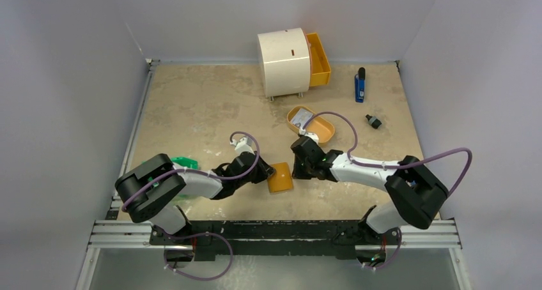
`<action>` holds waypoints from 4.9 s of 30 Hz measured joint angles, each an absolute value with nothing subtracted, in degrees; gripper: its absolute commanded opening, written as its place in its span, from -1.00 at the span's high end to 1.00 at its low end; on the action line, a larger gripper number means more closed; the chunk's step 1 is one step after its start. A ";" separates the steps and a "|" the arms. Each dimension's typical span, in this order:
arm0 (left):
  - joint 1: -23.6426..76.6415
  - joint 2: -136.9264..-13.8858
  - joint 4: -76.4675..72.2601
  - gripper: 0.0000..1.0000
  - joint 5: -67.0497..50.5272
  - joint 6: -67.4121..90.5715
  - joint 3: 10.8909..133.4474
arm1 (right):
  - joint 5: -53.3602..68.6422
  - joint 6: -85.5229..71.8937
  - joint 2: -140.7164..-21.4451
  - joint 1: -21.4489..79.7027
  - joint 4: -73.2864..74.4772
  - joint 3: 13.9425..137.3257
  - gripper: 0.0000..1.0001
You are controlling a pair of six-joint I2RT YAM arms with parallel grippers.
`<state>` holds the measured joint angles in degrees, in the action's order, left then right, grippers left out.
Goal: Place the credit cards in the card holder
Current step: Open the card holder at the center of the board.
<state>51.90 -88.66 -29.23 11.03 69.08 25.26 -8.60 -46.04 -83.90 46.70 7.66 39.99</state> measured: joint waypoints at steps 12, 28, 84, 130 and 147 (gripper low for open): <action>51.88 -80.60 -24.29 -0.28 9.56 66.35 24.32 | -2.98 -41.63 -71.66 46.61 2.90 35.05 1.00; 52.66 -74.37 -22.31 -0.40 6.66 66.13 21.32 | 1.04 -40.84 -67.22 51.37 -7.35 31.53 1.00; 53.28 -61.32 6.50 1.00 20.64 63.88 24.64 | -15.49 -49.39 -65.32 51.64 11.90 32.05 0.03; 53.41 -60.42 14.06 1.00 28.40 66.94 24.25 | 0.25 -50.19 -85.65 51.77 -4.23 42.13 0.01; 53.39 -62.54 12.75 1.00 29.63 66.65 22.98 | 2.52 -48.82 -91.35 50.72 -6.17 42.13 0.85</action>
